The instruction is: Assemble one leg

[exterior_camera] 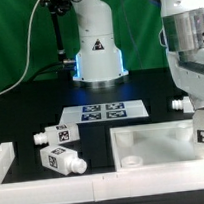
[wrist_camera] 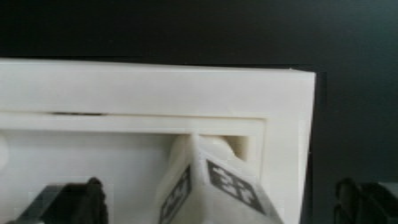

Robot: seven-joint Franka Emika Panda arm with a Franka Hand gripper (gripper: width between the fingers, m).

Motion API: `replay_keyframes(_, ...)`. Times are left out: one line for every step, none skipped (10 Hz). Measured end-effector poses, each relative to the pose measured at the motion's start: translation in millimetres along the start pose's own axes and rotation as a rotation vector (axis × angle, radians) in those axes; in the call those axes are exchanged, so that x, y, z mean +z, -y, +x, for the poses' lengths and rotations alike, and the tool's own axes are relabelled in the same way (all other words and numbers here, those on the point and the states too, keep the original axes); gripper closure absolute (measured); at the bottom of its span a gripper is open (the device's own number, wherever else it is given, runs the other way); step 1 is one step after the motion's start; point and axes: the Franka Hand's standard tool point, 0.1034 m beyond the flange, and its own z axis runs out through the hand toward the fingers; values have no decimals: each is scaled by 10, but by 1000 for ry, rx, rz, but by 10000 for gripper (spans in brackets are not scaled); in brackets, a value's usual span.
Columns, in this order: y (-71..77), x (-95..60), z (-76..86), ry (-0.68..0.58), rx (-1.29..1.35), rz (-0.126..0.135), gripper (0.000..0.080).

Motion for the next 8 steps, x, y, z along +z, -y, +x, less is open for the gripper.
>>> replay_keyframes(0, 0, 4, 0, -73, 0, 150)
replay_keyframes(-3, -7, 31, -16, -245, -16, 150)
replay_keyframes(20, -23, 95, -47, -490, -41, 150)
replay_keyframes(29, -18, 129, -46, -560, -40, 150)
replay_keyframes(25, -14, 118, -46, -548, -40, 277)
replay_keyframes(25, -14, 117, -46, -532, -40, 277)
replay_keyframes(24, -14, 121, -47, -532, -40, 470)
replay_keyframes(15, -9, 129, -47, -528, -42, 514)
